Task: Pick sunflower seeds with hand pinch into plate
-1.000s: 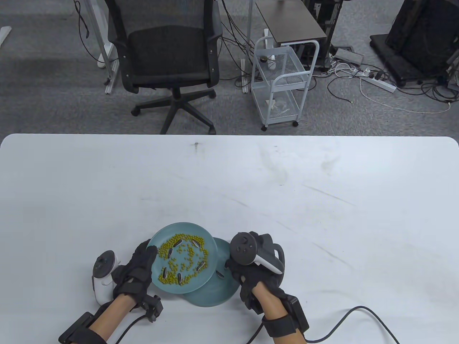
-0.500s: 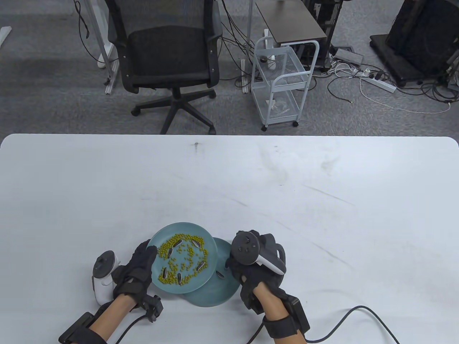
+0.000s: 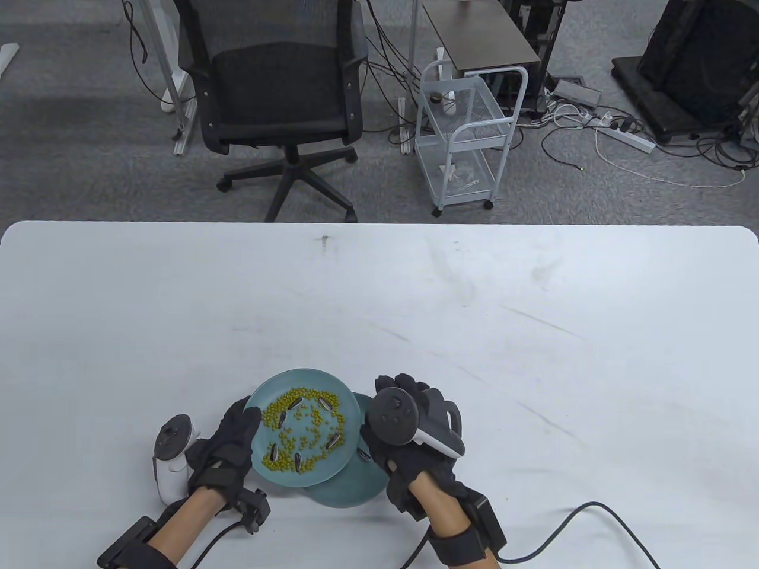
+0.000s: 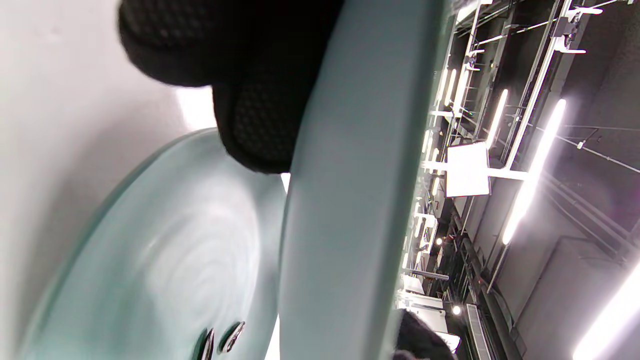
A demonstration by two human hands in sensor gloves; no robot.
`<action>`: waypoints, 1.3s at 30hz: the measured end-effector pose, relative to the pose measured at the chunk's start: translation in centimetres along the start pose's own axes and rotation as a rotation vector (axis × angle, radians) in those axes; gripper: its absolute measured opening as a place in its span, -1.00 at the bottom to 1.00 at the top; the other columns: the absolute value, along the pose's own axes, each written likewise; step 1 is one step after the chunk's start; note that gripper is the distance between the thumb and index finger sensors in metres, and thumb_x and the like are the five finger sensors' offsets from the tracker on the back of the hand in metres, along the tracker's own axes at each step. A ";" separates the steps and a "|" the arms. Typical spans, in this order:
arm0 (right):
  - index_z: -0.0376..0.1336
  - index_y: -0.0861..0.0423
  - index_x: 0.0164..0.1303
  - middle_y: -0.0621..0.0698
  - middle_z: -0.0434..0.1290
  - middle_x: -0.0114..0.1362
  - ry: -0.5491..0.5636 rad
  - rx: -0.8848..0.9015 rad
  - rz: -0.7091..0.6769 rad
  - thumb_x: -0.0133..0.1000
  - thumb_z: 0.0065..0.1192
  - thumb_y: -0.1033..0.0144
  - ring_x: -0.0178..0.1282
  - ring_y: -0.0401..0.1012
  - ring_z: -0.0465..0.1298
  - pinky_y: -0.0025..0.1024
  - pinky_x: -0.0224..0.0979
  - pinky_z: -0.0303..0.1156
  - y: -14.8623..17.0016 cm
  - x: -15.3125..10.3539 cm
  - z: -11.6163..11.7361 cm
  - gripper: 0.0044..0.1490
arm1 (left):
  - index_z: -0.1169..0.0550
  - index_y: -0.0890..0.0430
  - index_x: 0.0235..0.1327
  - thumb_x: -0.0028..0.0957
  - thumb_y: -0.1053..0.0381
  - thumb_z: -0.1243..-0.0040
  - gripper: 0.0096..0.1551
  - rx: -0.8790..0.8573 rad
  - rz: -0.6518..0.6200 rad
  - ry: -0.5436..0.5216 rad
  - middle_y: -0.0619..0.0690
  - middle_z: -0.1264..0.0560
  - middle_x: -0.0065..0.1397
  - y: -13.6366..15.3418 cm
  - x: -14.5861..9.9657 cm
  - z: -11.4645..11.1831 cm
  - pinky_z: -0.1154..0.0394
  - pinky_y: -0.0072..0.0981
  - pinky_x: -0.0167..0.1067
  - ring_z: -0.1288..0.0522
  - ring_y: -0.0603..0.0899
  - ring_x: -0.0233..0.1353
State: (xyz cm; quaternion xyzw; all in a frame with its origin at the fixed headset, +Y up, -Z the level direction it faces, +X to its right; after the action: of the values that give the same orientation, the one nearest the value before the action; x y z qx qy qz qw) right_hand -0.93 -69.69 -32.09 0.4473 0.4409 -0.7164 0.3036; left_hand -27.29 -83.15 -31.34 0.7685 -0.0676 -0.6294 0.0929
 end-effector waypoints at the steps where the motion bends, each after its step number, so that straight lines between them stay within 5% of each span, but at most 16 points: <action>1: 0.49 0.47 0.02 0.53 0.11 0.60 -0.002 0.009 -0.011 0.14 0.46 0.45 0.53 0.53 -0.01 0.56 0.42 -0.15 -0.5 0.3 -0.1 -0.58 | -0.09 0.05 0.45 0.31 -0.12 0.13 -0.44 0.000 0.000 0.000 0.09 -0.51 0.22 0.0 0.0 0.0 -0.57 -0.18 -0.15 -0.68 0.10 -0.11; 17: 0.47 0.51 0.07 0.53 0.08 0.61 -0.140 0.024 -0.102 0.20 0.37 0.39 0.53 0.53 -0.04 0.56 0.42 -0.17 -8.9 6.8 4.3 -0.52 | -0.09 0.04 0.46 0.31 -0.12 0.13 -0.44 -0.007 -0.004 0.009 0.08 -0.51 0.22 0.2 -0.1 -0.4 -0.57 -0.19 -0.14 -0.68 0.09 -0.11; 27: 0.47 0.49 0.07 0.53 0.08 0.61 -0.180 -0.076 -0.003 0.23 0.36 0.34 0.54 0.53 -0.06 0.56 0.43 -0.18 -10.0 8.1 5.6 -0.50 | -0.07 0.05 0.46 0.32 -0.12 0.15 -0.45 -0.034 -0.003 -0.001 0.07 -0.50 0.23 0.3 -0.1 -0.2 -0.58 -0.20 -0.13 -0.68 0.08 -0.10; 34: 0.52 0.44 -0.09 0.51 0.21 0.56 -0.109 -0.289 0.042 0.15 0.49 0.28 0.52 0.51 0.08 0.56 0.42 -0.08 -10.8 8.0 6.0 -0.53 | -0.09 0.08 0.44 0.30 -0.10 0.12 -0.44 -0.006 -0.013 -0.027 0.11 -0.52 0.20 0.2 -0.6 -0.8 -0.59 -0.19 -0.15 -0.69 0.10 -0.13; 39: 0.52 0.45 -0.09 0.51 0.20 0.56 -0.115 -0.253 0.048 0.14 0.49 0.38 0.52 0.51 0.06 0.55 0.43 -0.09 -10.3 7.8 6.0 -0.60 | -0.10 0.08 0.44 0.30 -0.10 0.12 -0.45 0.000 -0.016 -0.010 0.11 -0.52 0.19 0.2 -0.4 -0.9 -0.59 -0.19 -0.15 -0.70 0.09 -0.13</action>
State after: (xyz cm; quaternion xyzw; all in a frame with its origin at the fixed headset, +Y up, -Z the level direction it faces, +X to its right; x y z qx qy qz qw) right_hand -14.98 -71.01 -34.23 0.3742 0.4988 -0.6719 0.3996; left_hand -26.51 -83.23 -30.71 0.7657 -0.0617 -0.6342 0.0876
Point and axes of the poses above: the tracker on the back of each hand, its own y axis roughly to the little-finger side, its own x axis roughly from the wrist to the fingertips, z = x × y, the point moved 5 cm from there along x, roughly from the wrist to the fingertips
